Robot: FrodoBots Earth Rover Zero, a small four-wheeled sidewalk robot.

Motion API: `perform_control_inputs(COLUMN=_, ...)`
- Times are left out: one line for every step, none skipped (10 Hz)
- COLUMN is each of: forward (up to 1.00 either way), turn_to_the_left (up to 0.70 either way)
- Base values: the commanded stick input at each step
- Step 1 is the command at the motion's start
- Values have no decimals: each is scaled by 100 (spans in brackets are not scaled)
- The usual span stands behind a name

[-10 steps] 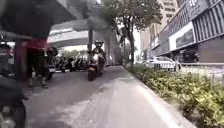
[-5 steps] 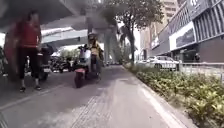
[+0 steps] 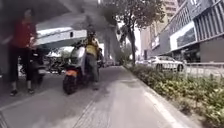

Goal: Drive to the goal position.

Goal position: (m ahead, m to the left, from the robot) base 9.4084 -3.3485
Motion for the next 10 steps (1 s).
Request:
perform_control_inputs(forward=45, turn_to_the_left=0)
perform_control_inputs(forward=45, turn_to_the_left=0)
perform_control_inputs(forward=45, turn_to_the_left=0)
perform_control_inputs(forward=45, turn_to_the_left=0)
perform_control_inputs(forward=45, turn_to_the_left=0)
perform_control_inputs(forward=45, turn_to_the_left=0)
perform_control_inputs(forward=45, turn_to_the_left=0)
perform_control_inputs(forward=45, turn_to_the_left=0)
perform_control_inputs(forward=45, turn_to_the_left=0)
perform_control_inputs(forward=45, turn_to_the_left=0)
